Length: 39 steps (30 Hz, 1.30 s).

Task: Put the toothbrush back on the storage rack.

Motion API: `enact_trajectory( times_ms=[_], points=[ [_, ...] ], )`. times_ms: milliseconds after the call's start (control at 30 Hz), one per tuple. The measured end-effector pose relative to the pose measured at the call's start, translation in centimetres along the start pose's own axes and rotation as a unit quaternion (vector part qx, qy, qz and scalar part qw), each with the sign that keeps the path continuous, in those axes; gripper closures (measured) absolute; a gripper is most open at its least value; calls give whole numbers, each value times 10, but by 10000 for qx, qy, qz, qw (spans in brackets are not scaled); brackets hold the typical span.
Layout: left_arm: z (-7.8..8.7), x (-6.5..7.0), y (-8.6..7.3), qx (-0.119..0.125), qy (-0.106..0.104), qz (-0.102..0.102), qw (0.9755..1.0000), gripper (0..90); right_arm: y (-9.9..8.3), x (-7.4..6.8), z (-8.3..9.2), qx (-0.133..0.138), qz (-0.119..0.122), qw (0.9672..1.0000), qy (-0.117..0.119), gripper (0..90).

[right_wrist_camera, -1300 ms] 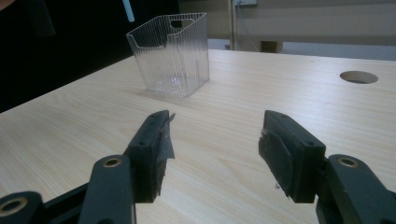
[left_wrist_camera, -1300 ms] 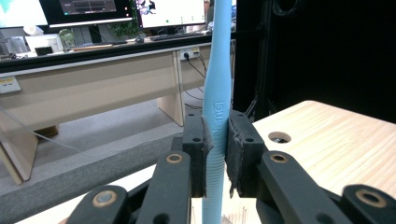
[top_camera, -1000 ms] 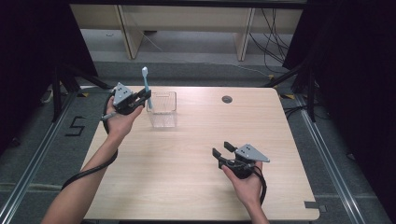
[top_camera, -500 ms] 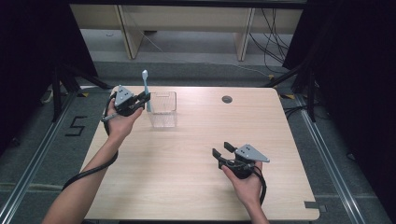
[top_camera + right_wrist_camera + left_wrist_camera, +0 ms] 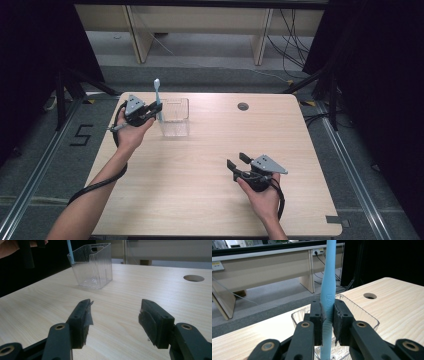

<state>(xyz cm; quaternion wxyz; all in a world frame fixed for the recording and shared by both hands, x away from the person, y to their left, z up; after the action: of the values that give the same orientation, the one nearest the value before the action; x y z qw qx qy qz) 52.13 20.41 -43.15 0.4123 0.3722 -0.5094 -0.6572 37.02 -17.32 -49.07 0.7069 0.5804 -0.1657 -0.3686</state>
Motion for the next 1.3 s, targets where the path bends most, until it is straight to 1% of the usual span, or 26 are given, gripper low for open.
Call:
enact_trajectory(
  times_ms=[67, 133, 167, 200, 233, 267, 300, 567, 600, 633, 667, 700, 767, 833, 867, 900, 933, 1033, 1133, 1300],
  points=[
    [-1, 0, -2, -32, -10, -7, 10000, 781, 0, 1, 0, 12, 99, 9999, -47, 432],
    [-1, 0, -3, -43, -20, -13, 10000, 781, -1, 0, -1, 14, -40, 10000, 56, 432],
    [-2, 1, -4, -57, -21, -7, 10000, 781, -1, 1, -1, -19, -21, 10000, 15, 432],
    [-2, 1, -5, -78, -23, -30, 10000, 781, -1, 1, -1, 6, 34, 10000, 35, 432],
    [-2, 1, -6, -94, -24, -24, 9999, 781, -1, 2, -1, -19, 87, 10000, -33, 432],
    [-3, 1, -7, -111, -23, -23, 9999, 781, -1, 2, 0, -105, 75, 9999, -40, 431],
    [-3, 1, -7, -116, -24, -9, 9999, 781, -2, 0, 0, -131, -58, 9999, -61, 432],
    [-6, 1, -12, -200, -22, -20, 9998, 781, -2, 1, 0, -137, -38, 9999, -57, 431],
    [-6, 2, -12, -204, -22, 1, 9998, 781, -3, 1, -1, -25, -66, 10000, 17, 431],
    [-7, 1, -13, -216, -18, -13, 9998, 781, -3, 1, -2, -27, -69, 10000, 20, 430],
    [-8, 1, -13, -183, -44, -49, 9998, 781, -3, 1, -2, -5, -40, 10000, 21, 430],
    [-7, 2, -14, -243, -13, -4, 9997, 781, -3, 1, -2, 6, -47, 10000, 37, 430],
    [-8, 2, -16, -261, -19, -19, 9997, 781, -3, 1, -3, 1, -47, 10000, 34, 429],
    [-9, 2, -17, -264, -21, -9, 9996, 781, -4, 2, -2, 2, 69, 10000, -23, 429],
    [-10, 2, -17, -219, -44, -33, 9997, 781, -4, 2, -2, -10, 71, 10000, -31, 429],
    [-9, 2, -18, -286, -12, -5, 9996, 781, -4, 2, -2, -14, 63, 10000, -30, 429],
    [-10, 3, -18, -286, -17, -5, 9996, 781, -4, 0, -2, -31, -115, 9999, 13, 429],
    [-10, 3, -19, -293, -12, -1, 9996, 781, -4, 0, -2, -28, -85, 10000, 7, 429],
    [-10, 3, -19, -305, -16, 11, 9995, 781, -4, 3, -2, -18, 106, 9999, -73, 428],
    [-11, 3, -20, -330, -20, -1, 9995, 781, -4, 2, -2, -7, 79, 10000, -36, 427]
  ],
)
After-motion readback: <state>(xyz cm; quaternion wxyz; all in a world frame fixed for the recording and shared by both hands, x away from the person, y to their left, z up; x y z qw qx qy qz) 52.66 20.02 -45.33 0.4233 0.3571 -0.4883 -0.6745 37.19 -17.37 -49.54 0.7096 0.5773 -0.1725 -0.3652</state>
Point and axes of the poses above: each handheld gripper's, and its own axes: z roughly backward along the jaws, y roughly out of its top, x roughly to its right, the point moved 1 cm from there along -z, roughly forward along the jaws, and after that the axes turned 8 degrees about y, right-handed, at the moved point
